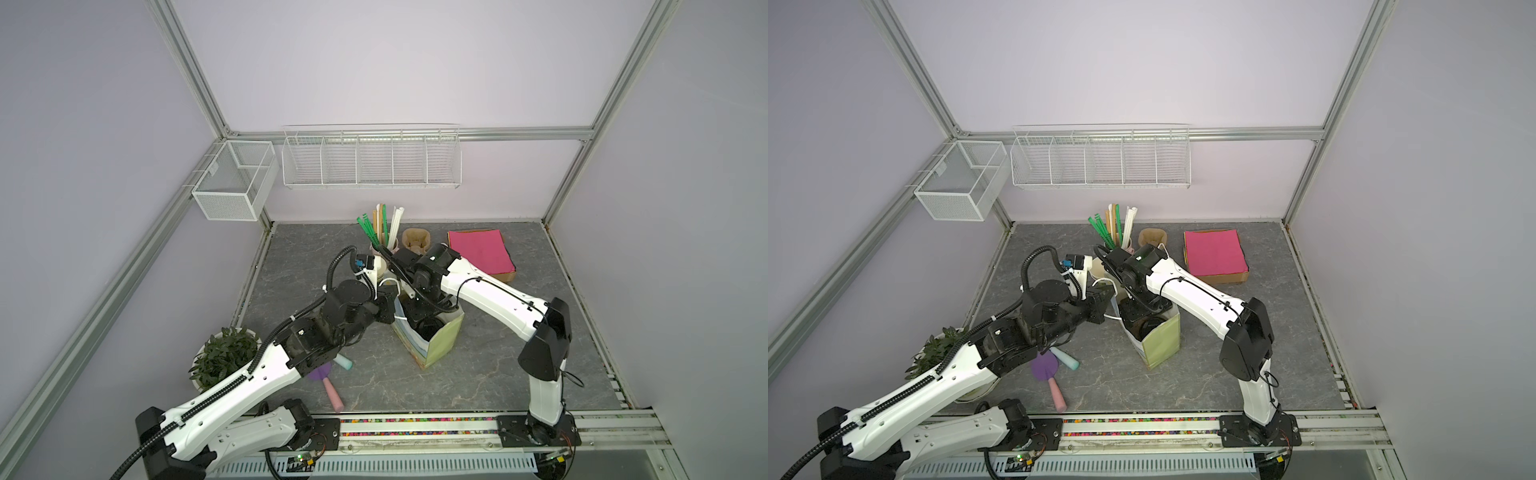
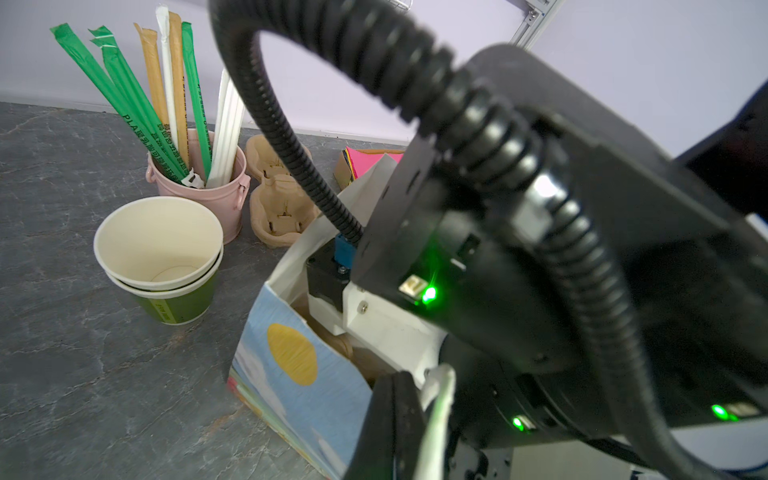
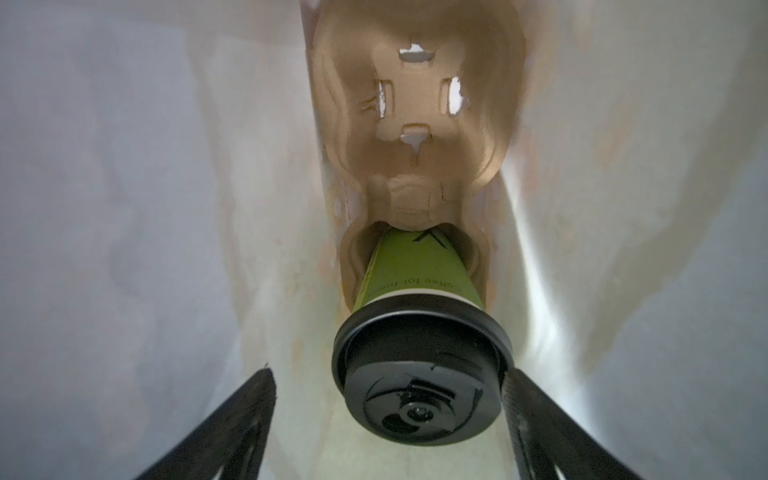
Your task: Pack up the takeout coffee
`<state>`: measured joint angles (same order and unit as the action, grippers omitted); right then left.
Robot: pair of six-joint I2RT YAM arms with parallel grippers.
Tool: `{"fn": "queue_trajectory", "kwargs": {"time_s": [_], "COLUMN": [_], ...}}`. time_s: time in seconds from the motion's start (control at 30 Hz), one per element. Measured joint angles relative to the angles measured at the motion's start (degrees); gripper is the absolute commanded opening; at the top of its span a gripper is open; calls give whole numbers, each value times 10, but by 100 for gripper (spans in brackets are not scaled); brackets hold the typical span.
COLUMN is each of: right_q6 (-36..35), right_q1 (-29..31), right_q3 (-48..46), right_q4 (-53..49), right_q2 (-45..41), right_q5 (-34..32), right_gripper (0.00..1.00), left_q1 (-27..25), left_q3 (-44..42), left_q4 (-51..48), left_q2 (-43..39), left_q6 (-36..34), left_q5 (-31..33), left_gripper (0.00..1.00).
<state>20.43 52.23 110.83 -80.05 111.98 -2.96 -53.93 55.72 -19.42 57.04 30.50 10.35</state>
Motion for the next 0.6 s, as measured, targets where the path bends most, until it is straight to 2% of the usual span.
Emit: {"fn": "queue_trajectory", "kwargs": {"time_s": [0.3, 0.6], "right_q6": [-8, -20], "right_q1": [0, 1], "right_q3": [16, -10], "right_q4": [1, 21], "right_q2": [1, -2], "right_q5": [-8, 7], "right_gripper": [88, 88], "left_q1": [-1, -1], "left_q3": [0, 0], "left_q4": [-2, -20], "left_q2": [-1, -14], "left_q6": [9, 20], "left_q5": [-8, -25], "left_gripper": [0, 0]}}
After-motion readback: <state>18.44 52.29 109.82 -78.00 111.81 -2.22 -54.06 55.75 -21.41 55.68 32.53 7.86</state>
